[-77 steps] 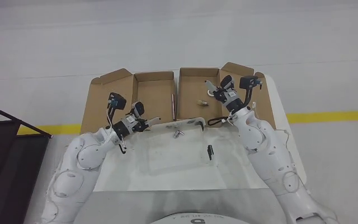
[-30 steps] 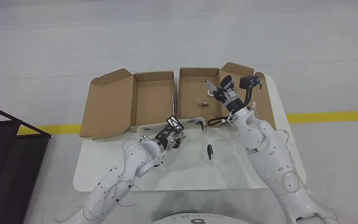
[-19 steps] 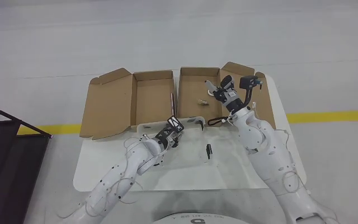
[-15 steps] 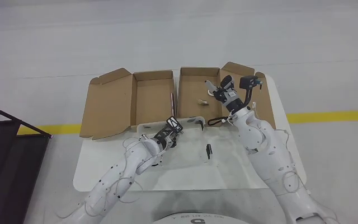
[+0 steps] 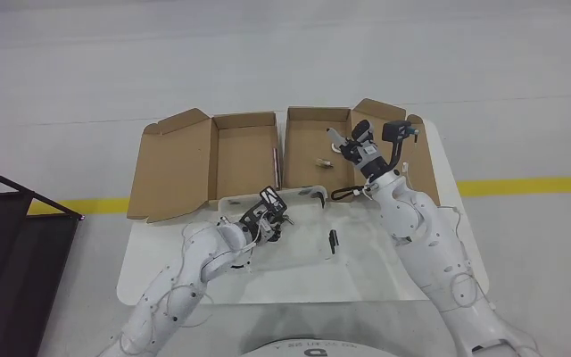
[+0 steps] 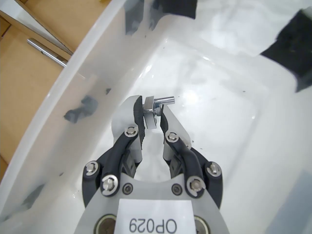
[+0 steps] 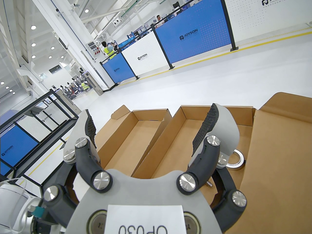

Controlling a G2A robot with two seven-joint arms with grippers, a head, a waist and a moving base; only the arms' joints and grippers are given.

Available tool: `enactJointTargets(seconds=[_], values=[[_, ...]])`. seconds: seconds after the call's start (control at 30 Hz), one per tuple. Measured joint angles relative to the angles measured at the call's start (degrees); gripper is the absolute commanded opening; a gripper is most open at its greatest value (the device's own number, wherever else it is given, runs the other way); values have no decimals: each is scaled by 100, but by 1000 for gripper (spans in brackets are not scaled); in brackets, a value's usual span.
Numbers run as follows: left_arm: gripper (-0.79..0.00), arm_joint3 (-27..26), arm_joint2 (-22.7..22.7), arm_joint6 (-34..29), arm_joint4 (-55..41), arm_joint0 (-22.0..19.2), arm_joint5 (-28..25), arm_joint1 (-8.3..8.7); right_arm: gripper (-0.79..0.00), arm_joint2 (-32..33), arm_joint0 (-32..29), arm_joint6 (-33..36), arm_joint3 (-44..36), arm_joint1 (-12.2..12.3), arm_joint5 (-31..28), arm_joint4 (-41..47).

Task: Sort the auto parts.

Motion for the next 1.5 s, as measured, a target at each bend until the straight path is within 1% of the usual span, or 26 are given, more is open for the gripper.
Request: enactJointTargets(seconds=[0.13, 0.23, 0.33, 0.4, 0.47, 0.6, 0.63, 0.73, 0.83, 0.97, 1.13, 1.27, 1.33, 1.5], values=[[-785, -509, -631, -43, -620, 393, -378, 133, 0, 0, 0, 0, 0, 0, 0, 0], [-785, -738, -1026, -47, -1041, 578, -540, 199, 0, 0, 0, 0, 0, 0, 0, 0], [-785, -845, -1315, -24, -1579, 704, -653, 237, 0, 0, 0, 0, 0, 0, 0, 0], [-785, -842, -1448, -45, -2062, 757, -752, 253, 0, 0, 0, 0, 0, 0, 0, 0], [-785, -765, -1575, -215, -2810, 773, -897, 272, 0, 0, 0, 0, 0, 0, 0, 0], [-785, -460, -1757, -967, -4671, 617, -1043, 322, 0, 0, 0, 0, 0, 0, 0, 0], [-785, -343, -1801, -1298, -5327, 528, -1008, 342, 0, 0, 0, 0, 0, 0, 0, 0], [-785, -77, -1896, -2153, -6880, 308, -871, 394, 0, 0, 0, 0, 0, 0, 0, 0], [-785, 227, -1935, -2925, -8342, 125, -559, 429, 0, 0, 0, 0, 0, 0, 0, 0], [-785, 712, -1916, -3715, -9927, -119, -30, 438, 0, 0, 0, 0, 0, 0, 0, 0], [-785, 1347, -1760, -4626, -11727, -405, 629, 389, 0, 0, 0, 0, 0, 0, 0, 0], [-785, 1792, -1654, -5005, -12498, -612, 966, 344, 0, 0, 0, 0, 0, 0, 0, 0], [-785, 1976, -1601, -5009, -12702, -704, 1077, 319, 0, 0, 0, 0, 0, 0, 0, 0], [-785, 2205, -1543, -4858, -13001, -824, 1179, 269, 0, 0, 0, 0, 0, 0, 0, 0]])
